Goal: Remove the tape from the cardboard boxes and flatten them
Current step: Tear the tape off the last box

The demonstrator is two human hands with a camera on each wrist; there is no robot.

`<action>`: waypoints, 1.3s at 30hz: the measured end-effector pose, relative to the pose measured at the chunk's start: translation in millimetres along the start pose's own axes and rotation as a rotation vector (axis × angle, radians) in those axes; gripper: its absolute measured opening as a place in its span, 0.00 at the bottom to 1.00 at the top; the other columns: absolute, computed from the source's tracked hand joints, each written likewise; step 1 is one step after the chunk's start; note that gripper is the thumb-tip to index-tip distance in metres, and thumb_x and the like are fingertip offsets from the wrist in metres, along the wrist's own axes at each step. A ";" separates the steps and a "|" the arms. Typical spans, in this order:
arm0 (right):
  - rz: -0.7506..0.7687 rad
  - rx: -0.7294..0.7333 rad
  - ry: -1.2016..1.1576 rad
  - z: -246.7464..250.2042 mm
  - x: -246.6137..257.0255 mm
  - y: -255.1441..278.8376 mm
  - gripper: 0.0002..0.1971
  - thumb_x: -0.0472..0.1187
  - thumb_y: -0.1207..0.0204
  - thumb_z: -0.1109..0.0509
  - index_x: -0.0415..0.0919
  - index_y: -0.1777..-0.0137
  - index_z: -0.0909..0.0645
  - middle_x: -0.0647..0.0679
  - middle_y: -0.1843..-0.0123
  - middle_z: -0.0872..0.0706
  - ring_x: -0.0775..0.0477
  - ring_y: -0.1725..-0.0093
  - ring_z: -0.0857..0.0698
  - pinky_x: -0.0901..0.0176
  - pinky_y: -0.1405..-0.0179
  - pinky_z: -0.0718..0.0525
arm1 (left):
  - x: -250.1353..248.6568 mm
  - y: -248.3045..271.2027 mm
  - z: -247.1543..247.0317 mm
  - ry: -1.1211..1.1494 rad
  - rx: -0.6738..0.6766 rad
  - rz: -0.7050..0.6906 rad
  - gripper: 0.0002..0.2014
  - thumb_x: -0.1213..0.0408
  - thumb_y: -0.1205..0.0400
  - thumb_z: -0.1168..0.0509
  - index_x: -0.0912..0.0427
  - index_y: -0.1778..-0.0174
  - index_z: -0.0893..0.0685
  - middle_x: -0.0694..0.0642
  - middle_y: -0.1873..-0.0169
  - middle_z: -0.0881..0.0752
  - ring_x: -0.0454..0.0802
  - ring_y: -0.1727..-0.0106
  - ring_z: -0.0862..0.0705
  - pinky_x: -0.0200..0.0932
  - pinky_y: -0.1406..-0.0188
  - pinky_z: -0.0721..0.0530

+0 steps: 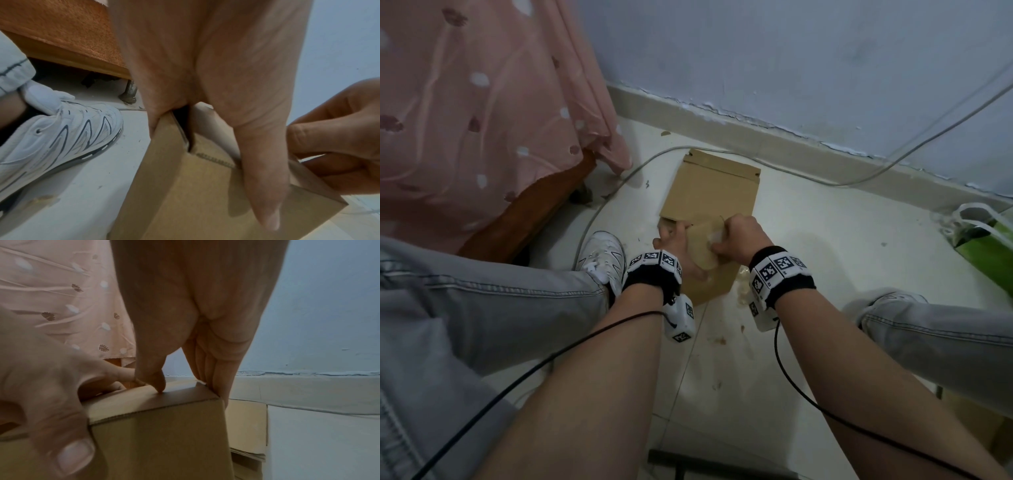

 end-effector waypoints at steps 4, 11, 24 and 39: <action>0.009 -0.007 0.072 1.1 7.6 1.2 0.15 0.48 0.30 0.22 0.38 0.56 0.20 0.41 0.55 0.15 0.41 0.56 0.15 0.54 0.57 0.14 | -0.3 -1.0 0.0 -0.005 0.013 -0.003 0.55 0.49 0.41 0.16 0.44 0.23 0.43 0.60 0.30 0.39 0.67 0.30 0.33 0.63 0.36 0.21; -0.020 -0.058 0.130 4.5 5.6 3.5 0.04 0.35 0.24 0.35 0.33 0.58 0.22 0.37 0.54 0.16 0.36 0.53 0.15 0.52 0.57 0.16 | 0.7 -0.5 -0.2 -0.018 0.042 -0.018 0.55 0.49 0.40 0.16 0.43 0.22 0.44 0.60 0.29 0.40 0.67 0.28 0.34 0.64 0.35 0.22; -0.048 -0.123 0.075 -4.4 20.1 5.5 0.12 0.47 0.26 0.26 0.38 0.57 0.22 0.41 0.57 0.15 0.39 0.57 0.16 0.50 0.56 0.14 | 1.3 -2.9 0.4 -0.023 0.030 -0.018 0.56 0.50 0.40 0.16 0.45 0.22 0.44 0.60 0.30 0.40 0.67 0.29 0.33 0.61 0.37 0.22; -0.092 -0.153 0.041 -7.3 13.3 1.8 0.19 0.48 0.25 0.29 0.43 0.70 0.33 0.43 0.63 0.20 0.40 0.63 0.21 0.56 0.64 0.24 | 0.8 -2.2 1.5 -0.028 0.055 -0.019 0.56 0.50 0.40 0.16 0.45 0.22 0.45 0.60 0.31 0.39 0.68 0.28 0.34 0.63 0.35 0.21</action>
Point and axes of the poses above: each hand's wrist, its own y-axis away from the middle knuckle, its own z-axis out of the back of the hand, x = y × z, the point moved 4 cm from there along -y, towards the middle knuckle
